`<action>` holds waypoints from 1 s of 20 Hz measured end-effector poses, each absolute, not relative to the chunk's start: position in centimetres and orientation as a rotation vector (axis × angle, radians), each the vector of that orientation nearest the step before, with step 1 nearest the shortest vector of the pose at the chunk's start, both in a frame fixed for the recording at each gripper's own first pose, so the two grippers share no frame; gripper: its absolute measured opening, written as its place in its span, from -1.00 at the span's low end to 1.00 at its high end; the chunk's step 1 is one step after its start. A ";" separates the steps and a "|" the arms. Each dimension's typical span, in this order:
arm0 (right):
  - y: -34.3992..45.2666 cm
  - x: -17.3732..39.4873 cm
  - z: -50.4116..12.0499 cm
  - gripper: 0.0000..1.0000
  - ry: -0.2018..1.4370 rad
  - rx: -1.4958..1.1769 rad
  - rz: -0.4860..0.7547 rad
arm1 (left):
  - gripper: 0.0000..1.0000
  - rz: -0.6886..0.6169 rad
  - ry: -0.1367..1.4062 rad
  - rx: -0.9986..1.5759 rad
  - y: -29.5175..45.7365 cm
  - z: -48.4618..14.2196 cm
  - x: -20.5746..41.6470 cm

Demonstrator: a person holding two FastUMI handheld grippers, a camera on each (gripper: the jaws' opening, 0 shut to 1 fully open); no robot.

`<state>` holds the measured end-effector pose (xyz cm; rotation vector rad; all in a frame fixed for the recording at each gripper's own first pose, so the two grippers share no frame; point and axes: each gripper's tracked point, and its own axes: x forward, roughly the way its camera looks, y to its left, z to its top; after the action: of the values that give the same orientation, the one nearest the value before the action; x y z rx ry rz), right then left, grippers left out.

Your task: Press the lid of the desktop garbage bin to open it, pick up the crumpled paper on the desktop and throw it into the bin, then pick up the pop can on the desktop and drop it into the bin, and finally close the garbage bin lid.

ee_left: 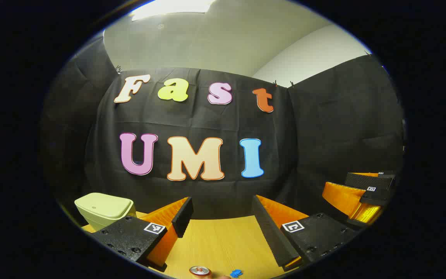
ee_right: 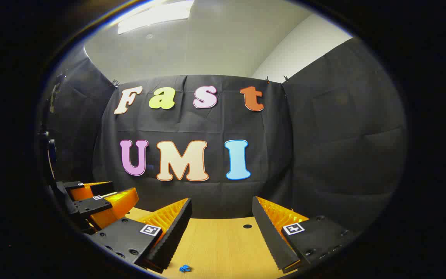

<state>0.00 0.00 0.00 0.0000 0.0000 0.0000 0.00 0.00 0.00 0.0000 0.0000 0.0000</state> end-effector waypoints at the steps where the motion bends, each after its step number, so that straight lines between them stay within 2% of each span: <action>1: 0.1 0.1 0.0 0.95 -0.001 -0.006 0.002 | 0.87 0.002 0.000 0.004 0.0 0.1 0.1; 6: 0.5 0.2 0.4 1.00 -0.008 -0.028 0.012 | 0.87 -0.007 -0.006 0.008 -0.3 0.5 0.0; 9: 0.5 0.1 0.5 0.95 -0.013 -0.028 0.015 | 0.90 -0.003 -0.015 0.013 -0.3 0.7 -0.2; 11: 0.5 0.1 0.5 1.00 -0.016 -0.035 0.016 | 0.87 -0.002 -0.017 0.013 -0.3 0.8 -0.3; 20: 1.0 -0.2 0.2 0.96 -0.015 -0.038 0.030 | 0.87 0.017 -0.016 0.018 0.3 0.8 -0.6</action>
<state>-0.22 1.04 0.21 -0.0378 -0.0151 0.0297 -0.64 0.31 0.80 0.0183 -0.0161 0.0169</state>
